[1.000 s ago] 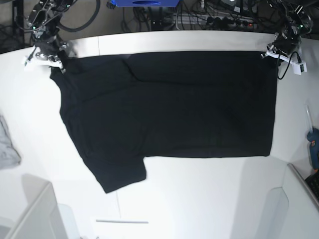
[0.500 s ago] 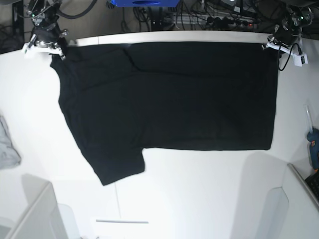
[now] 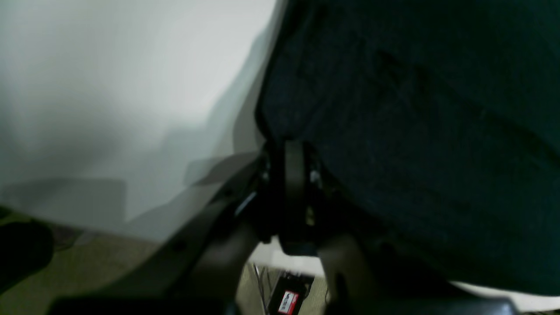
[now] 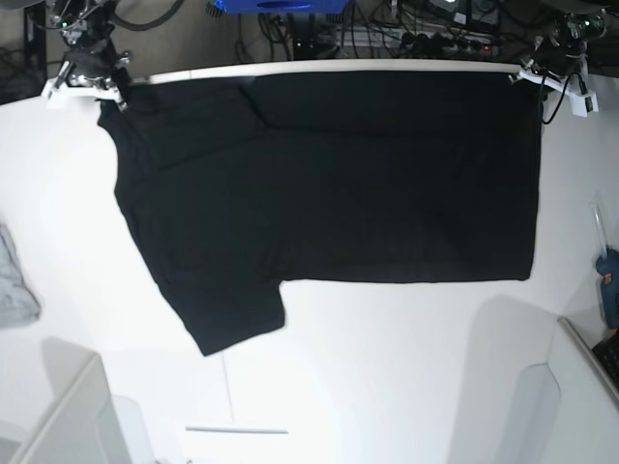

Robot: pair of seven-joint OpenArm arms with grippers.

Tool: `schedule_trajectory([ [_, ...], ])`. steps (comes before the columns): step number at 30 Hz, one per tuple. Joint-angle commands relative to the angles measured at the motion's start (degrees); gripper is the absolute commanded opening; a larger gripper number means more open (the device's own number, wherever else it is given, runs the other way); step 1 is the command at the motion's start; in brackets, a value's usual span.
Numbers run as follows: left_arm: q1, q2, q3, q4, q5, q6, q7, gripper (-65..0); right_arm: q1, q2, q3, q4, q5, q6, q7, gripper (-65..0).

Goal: Fold the T-shirt properly
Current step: 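Drag the shirt by its shoulders with both grippers toward the robot, then release the shoulders and raise both grippers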

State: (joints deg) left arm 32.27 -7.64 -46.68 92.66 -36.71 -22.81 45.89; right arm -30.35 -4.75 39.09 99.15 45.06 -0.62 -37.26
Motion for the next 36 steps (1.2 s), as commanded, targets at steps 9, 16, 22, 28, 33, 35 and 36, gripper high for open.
schedule_trajectory([
  [9,1.5,-0.1,-0.4,2.0,3.0,1.0,2.9,-65.0,-0.5,0.5,0.4,0.8,-0.3,0.0,0.5,-65.0],
  [16,1.5,-0.1,-0.6,2.0,3.0,1.0,2.9,-46.1,-1.2,0.4,0.6,0.8,-0.3,0.0,0.8,-46.5],
  [22,1.4,-0.1,-0.8,3.7,2.6,0.9,2.8,-15.1,-1.3,0.0,2.4,1.9,-0.2,0.0,0.8,-32.0],
  [28,1.2,-0.1,-6.6,8.1,2.6,0.9,2.9,-14.0,-1.5,-0.1,7.3,6.1,-0.2,0.0,0.8,-32.1],
  [33,-0.5,-0.6,-10.8,10.3,2.6,0.8,2.9,-14.5,1.4,2.8,8.2,6.2,-0.3,0.0,0.6,-31.8],
  [35,-1.5,-0.8,-10.9,10.6,3.0,0.8,2.9,-18.6,3.3,4.2,7.8,5.9,-0.3,0.0,0.5,-31.8],
  [36,-2.0,-1.4,-10.5,10.6,3.0,0.8,2.9,-23.2,4.5,4.8,6.7,5.8,-0.4,0.0,0.5,-31.8],
])
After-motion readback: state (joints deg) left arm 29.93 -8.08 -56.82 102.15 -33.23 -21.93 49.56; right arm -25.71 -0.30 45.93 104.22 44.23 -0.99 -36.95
